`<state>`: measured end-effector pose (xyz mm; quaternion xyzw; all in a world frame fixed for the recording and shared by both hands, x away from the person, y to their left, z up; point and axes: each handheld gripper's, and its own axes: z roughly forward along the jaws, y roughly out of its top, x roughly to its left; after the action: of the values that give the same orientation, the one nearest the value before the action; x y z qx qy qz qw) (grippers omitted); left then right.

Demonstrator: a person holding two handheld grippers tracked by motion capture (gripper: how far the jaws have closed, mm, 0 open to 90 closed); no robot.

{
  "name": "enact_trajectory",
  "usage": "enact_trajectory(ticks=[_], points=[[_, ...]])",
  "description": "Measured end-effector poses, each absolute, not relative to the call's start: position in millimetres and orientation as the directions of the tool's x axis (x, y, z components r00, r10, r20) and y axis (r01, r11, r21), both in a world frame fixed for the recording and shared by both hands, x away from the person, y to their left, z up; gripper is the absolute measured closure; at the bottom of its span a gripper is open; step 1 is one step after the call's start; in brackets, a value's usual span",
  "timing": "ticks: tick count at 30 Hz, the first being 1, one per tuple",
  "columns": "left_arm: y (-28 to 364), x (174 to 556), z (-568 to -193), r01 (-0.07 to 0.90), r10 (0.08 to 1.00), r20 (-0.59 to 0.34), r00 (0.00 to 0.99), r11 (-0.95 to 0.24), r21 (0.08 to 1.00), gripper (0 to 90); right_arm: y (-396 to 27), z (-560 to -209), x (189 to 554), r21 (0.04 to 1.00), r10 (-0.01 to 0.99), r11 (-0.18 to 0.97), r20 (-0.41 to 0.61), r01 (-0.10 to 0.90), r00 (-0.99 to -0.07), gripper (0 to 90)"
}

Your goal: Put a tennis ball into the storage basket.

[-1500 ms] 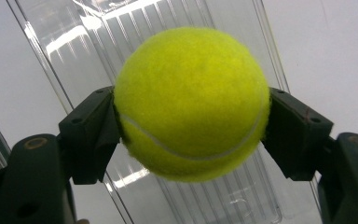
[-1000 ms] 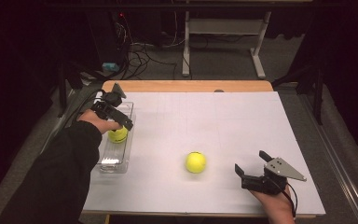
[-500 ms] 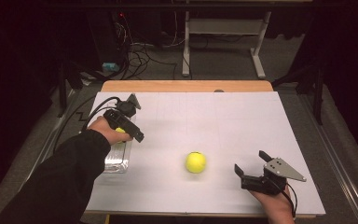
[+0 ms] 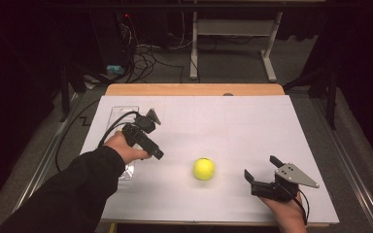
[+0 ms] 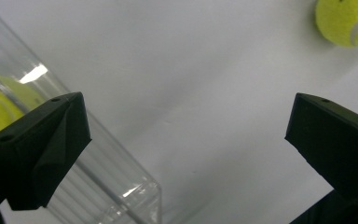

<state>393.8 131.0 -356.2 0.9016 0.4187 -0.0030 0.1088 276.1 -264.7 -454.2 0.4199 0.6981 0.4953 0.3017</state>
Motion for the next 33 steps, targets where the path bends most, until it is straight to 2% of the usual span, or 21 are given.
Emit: enact_trajectory(ticks=[20,33], points=[[95.1,369.1,-363.3,0.674,0.665,-0.123,0.737,-0.709,0.207,0.5,-260.0,-455.5,275.3,0.944,0.883,0.160,-0.005,0.290,-0.470,0.0],[40.3,358.6,-377.5,0.590,0.574,-0.136,0.807,-0.777,0.221,0.5,-264.1,-455.3,273.6,0.944,0.881,0.163,-0.008,0.287,-0.473,0.0]])
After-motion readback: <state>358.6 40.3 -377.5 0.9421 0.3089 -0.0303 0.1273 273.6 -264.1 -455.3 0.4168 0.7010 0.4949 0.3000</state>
